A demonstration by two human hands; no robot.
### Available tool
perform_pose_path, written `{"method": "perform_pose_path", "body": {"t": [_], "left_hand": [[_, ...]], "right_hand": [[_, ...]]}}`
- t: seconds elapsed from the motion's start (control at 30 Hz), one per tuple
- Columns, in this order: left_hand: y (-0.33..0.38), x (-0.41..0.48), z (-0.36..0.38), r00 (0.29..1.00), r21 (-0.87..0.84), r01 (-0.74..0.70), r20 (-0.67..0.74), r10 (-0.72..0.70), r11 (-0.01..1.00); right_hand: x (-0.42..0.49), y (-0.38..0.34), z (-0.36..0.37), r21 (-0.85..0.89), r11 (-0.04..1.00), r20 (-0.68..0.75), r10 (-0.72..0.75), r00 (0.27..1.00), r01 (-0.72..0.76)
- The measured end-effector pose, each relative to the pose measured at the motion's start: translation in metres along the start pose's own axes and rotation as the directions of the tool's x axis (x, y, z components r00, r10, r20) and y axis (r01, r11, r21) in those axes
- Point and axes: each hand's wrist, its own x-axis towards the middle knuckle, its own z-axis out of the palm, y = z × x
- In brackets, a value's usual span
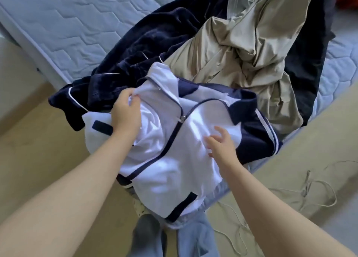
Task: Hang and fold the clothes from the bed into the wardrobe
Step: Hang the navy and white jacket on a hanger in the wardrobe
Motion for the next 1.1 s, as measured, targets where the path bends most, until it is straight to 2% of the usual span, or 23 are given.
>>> {"method": "perform_pose_path", "body": {"t": [0.07,0.1,0.13,0.2,0.23,0.3,0.37,0.43,0.5,0.53,0.57,0.6,0.63,0.67,0.7,0.73,0.77,0.8,0.83,0.93,1.03,1.1], "left_hand": [[-0.006,0.006,0.004,0.990,0.332,0.112,0.048,-0.136,0.937],[-0.006,0.007,0.008,0.988,0.384,0.108,0.063,-0.142,0.917],[-0.002,0.007,0.012,0.992,0.326,0.087,0.057,-0.111,0.941],[0.013,0.008,0.023,1.000,-0.002,-0.011,0.005,0.011,1.000],[0.023,0.009,0.029,0.999,-0.151,-0.028,-0.024,0.024,0.988],[0.041,0.018,0.041,0.996,-0.387,0.066,-0.025,-0.082,0.920],[0.050,0.032,0.057,0.976,-0.470,0.212,0.056,-0.210,0.857],[0.053,0.043,0.071,0.967,-0.270,0.229,0.171,-0.187,0.935],[0.049,0.048,0.080,0.950,0.070,0.126,0.278,-0.140,0.990],[0.046,0.048,0.082,0.953,0.274,0.041,0.277,-0.119,0.961],[0.041,0.044,0.081,0.970,0.462,-0.059,0.237,-0.059,0.885],[0.034,0.040,0.082,0.979,0.610,-0.170,0.191,0.064,0.774],[0.027,0.037,0.083,0.954,0.713,-0.291,0.164,0.252,0.638],[0.022,0.037,0.084,0.873,0.772,-0.399,0.157,0.461,0.495],[0.020,0.038,0.085,0.746,0.792,-0.500,0.189,0.639,0.350],[0.019,0.040,0.087,0.626,0.786,-0.588,0.294,0.722,0.191],[0.021,0.040,0.090,0.581,0.747,-0.662,0.456,0.674,0.065],[0.024,0.038,0.093,0.590,0.698,-0.715,0.583,0.558,0.027],[0.027,0.037,0.096,0.625,0.680,-0.732,0.652,0.429,0.034],[0.034,0.027,0.103,0.722,0.729,-0.680,0.648,0.240,0.076],[0.034,0.010,0.101,0.717,0.722,-0.688,0.661,0.221,0.070],[0.029,-0.001,0.090,0.737,0.734,-0.668,0.632,0.239,0.121]], "right_hand": [[-0.002,-0.003,0.003,-0.048,0.998,-0.016,0.037,0.999,-0.037],[-0.002,-0.005,0.002,-0.084,0.995,-0.071,0.045,0.996,-0.051],[-0.001,-0.008,-0.001,-0.141,0.988,-0.157,0.035,0.987,-0.058],[0.006,-0.020,-0.012,-0.248,0.968,-0.364,-0.058,0.930,-0.036],[0.011,-0.028,-0.019,-0.291,0.957,-0.435,-0.133,0.891,0.000],[0.026,-0.043,-0.031,-0.375,0.924,-0.499,-0.269,0.824,0.074],[0.045,-0.055,-0.039,-0.372,0.918,-0.477,-0.314,0.821,0.135],[0.064,-0.062,-0.039,-0.251,0.946,-0.407,-0.297,0.864,0.206],[0.081,-0.065,-0.035,-0.201,0.957,-0.351,-0.269,0.897,0.208],[0.090,-0.065,-0.034,-0.206,0.962,-0.336,-0.241,0.910,0.178],[0.097,-0.064,-0.030,-0.209,0.969,-0.333,-0.199,0.922,0.133],[0.102,-0.063,-0.028,-0.204,0.975,-0.344,-0.160,0.925,0.092],[0.105,-0.062,-0.027,-0.194,0.978,-0.355,-0.139,0.925,0.073],[0.108,-0.059,-0.026,-0.198,0.978,-0.357,-0.130,0.925,0.061],[0.107,-0.056,-0.025,-0.229,0.972,-0.349,-0.130,0.928,0.050],[0.105,-0.053,-0.024,-0.293,0.956,-0.331,-0.133,0.934,0.032],[0.101,-0.049,-0.024,-0.376,0.927,-0.308,-0.145,0.940,0.019],[0.097,-0.044,-0.023,-0.454,0.891,-0.282,-0.163,0.946,0.018],[0.092,-0.040,-0.021,-0.519,0.855,-0.256,-0.182,0.949,0.025],[0.076,-0.027,-0.015,-0.611,0.790,-0.210,-0.224,0.952,0.051],[0.055,-0.014,-0.018,-0.589,0.804,-0.178,-0.228,0.957,0.082],[0.039,-0.012,-0.020,-0.545,0.833,-0.159,-0.215,0.964,0.096]]}}
